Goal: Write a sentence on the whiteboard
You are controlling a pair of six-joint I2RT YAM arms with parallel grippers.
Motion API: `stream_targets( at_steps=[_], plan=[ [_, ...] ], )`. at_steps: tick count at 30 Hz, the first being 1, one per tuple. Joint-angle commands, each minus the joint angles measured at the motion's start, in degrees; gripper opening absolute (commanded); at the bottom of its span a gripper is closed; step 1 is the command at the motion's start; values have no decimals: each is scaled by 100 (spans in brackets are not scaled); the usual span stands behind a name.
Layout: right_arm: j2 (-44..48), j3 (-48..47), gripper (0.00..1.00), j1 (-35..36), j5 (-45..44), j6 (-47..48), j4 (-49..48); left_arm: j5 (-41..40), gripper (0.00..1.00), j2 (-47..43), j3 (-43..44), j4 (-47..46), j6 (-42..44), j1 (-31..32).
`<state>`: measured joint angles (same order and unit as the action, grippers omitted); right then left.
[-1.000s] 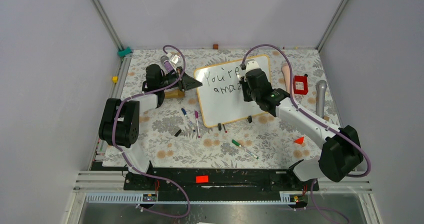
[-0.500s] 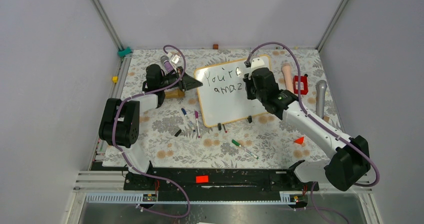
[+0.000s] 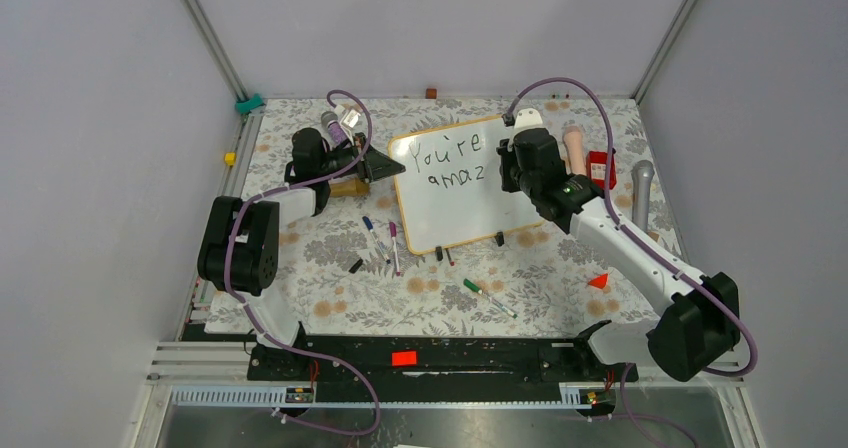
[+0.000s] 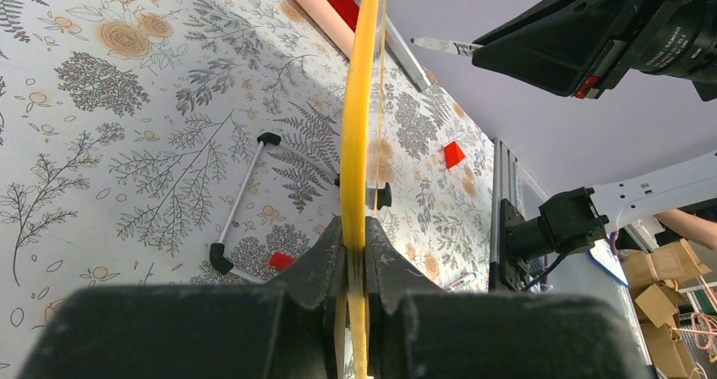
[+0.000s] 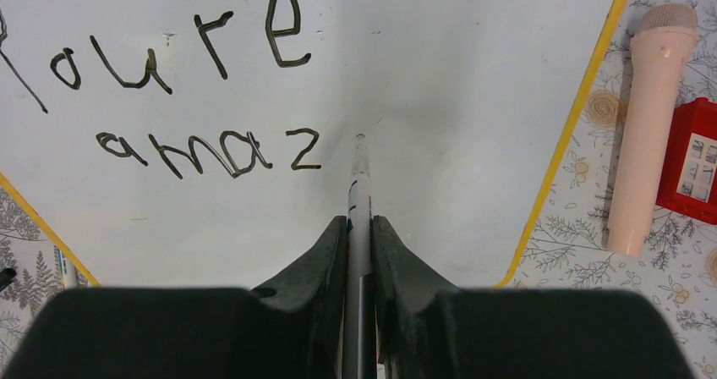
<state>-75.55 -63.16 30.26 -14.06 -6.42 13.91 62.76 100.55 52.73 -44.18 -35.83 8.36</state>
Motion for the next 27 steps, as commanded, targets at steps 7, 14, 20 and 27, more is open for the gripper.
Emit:
stream_targets(
  at_steps=[7, 14, 20, 27],
  plan=[
    [148, -197, 0, -38, 125, -38, -132, 201, 0, -180, 172, 420, 715, 86],
    [33, -207, 0, -38, 219, 60, -200, 225, 0, -213, 176, 512, 728, 87],
    [-216, -420, 0, -40, 234, 125, -283, 218, 0, -185, 210, 350, 648, 84],
    [-445, -605, 0, -38, 145, 201, -289, 224, 0, -161, 220, 353, 648, 87]
  ],
)
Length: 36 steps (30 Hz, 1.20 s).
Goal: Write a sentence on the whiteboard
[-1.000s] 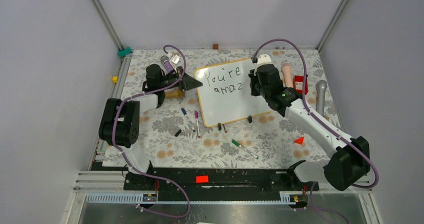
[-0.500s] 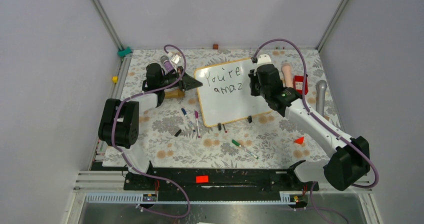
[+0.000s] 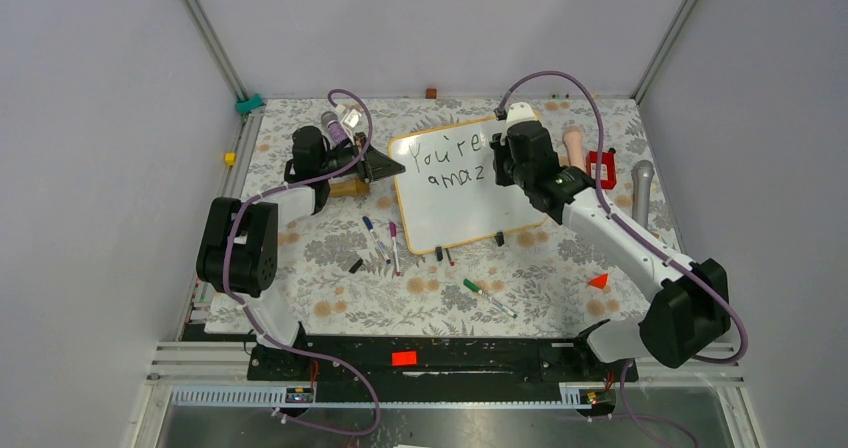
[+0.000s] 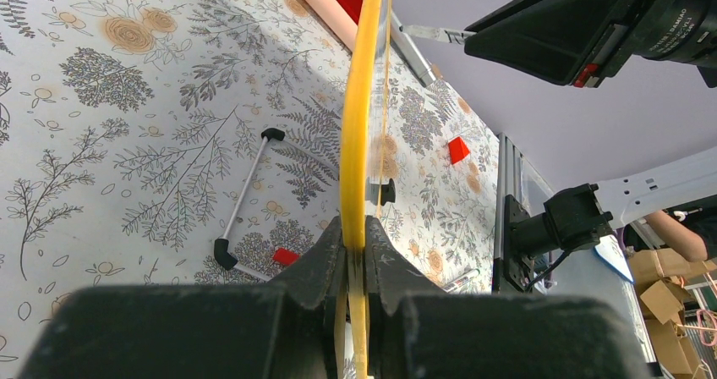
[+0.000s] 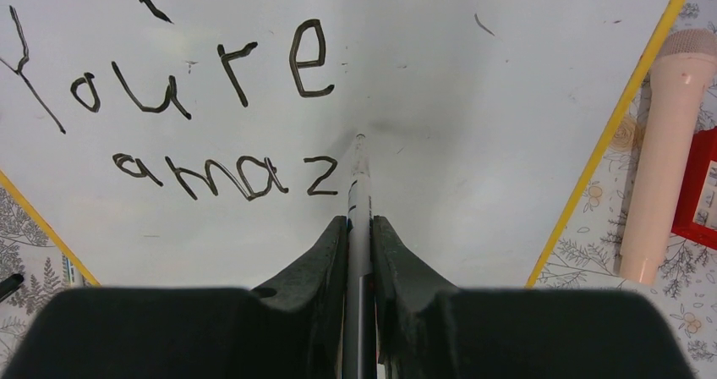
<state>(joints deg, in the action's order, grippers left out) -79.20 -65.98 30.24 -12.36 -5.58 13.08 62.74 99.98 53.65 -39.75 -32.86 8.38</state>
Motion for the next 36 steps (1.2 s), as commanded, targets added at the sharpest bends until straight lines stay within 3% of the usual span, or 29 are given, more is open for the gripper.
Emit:
stream_targets(
  at_steps=[1, 18, 36],
  plan=[
    [-100, -340, 0, -36, -35, 117, -212, 229, 0, -101, 134, -94, 351, 77],
    [-485, -594, 0, -36, -131, 89, -18, 229, 0, -101, 157, -47, 412, 75],
    [287, -107, 0, -36, -82, 13, 7, 233, 0, -45, 239, -3, 419, 76]
  ],
)
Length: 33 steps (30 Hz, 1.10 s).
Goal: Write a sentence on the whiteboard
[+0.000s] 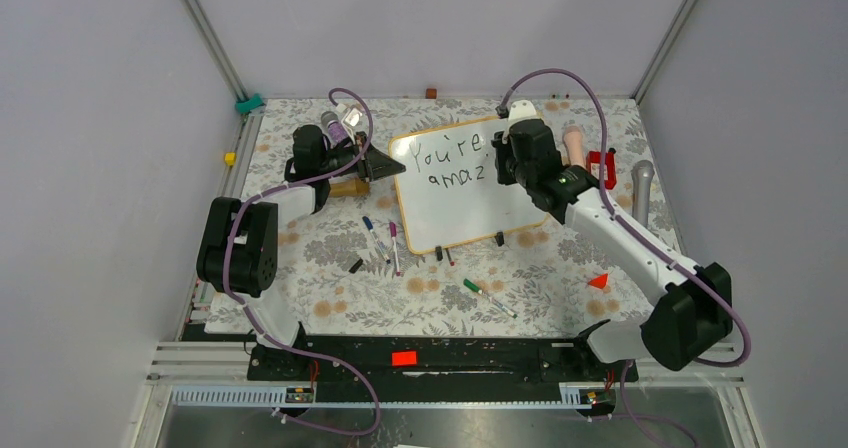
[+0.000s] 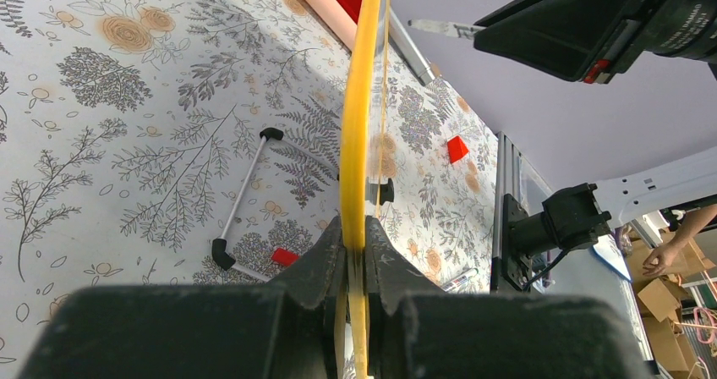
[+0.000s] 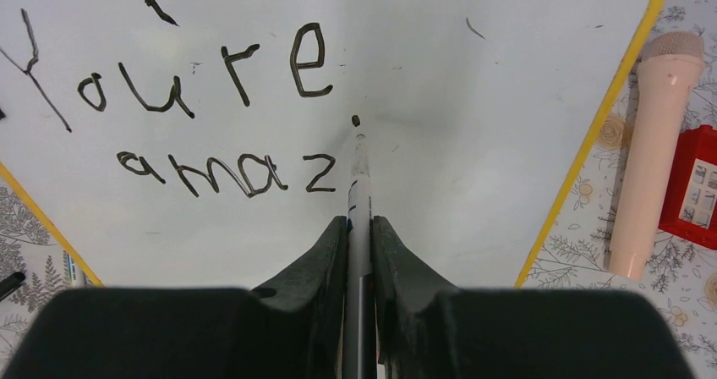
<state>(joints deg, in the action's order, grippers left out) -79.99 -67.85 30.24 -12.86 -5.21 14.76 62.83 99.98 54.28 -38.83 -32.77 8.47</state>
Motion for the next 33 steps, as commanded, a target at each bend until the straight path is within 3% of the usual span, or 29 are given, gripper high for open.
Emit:
stream_targets(
  at_steps=[1, 33],
  plan=[
    [368, 102, 0, -36, -10, -28, -134, 227, 0, -53, 172, -78, 428, 65],
    [-209, -17, 0, -36, 162, -169, -82, 271, 0, -32, 179, -126, 378, 66]
  ],
)
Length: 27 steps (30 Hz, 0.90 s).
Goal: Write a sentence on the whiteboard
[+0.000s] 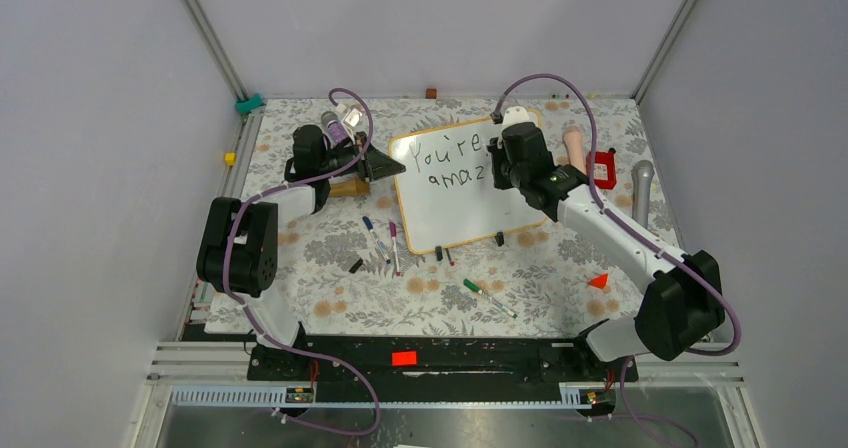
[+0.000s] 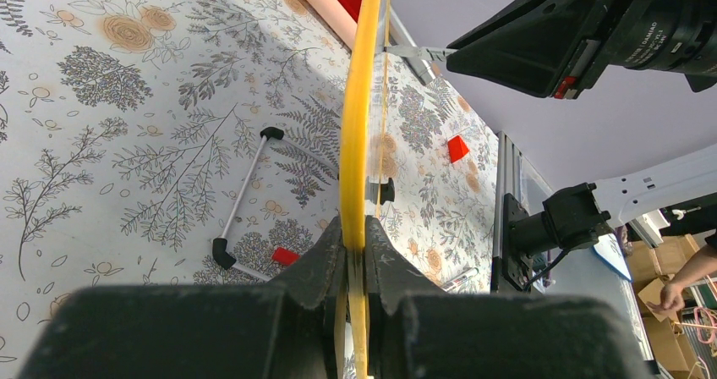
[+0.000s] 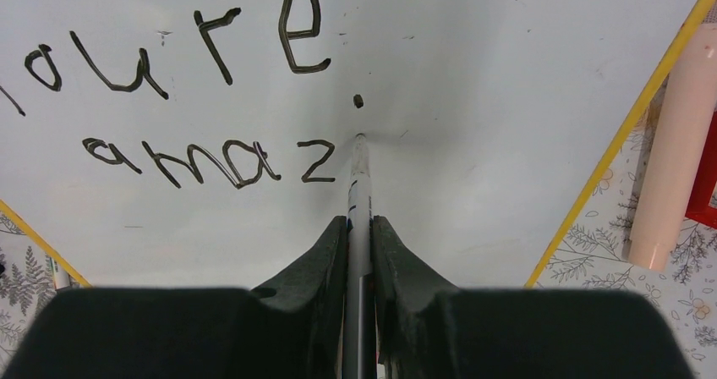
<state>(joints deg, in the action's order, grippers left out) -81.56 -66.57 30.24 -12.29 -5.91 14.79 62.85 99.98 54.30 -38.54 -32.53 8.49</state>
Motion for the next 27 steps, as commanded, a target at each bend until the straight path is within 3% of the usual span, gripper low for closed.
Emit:
stream_targets(
  at_steps=[1, 27],
  plan=[
    [-73, -145, 0, -36, 92, -121, -72, 267, 0, -32, 179, -156, 355, 65],
    [55, 324, 0, -33, 281, -400, 187, 296, 0, 45, 238, -170, 337, 11]
  ],
)
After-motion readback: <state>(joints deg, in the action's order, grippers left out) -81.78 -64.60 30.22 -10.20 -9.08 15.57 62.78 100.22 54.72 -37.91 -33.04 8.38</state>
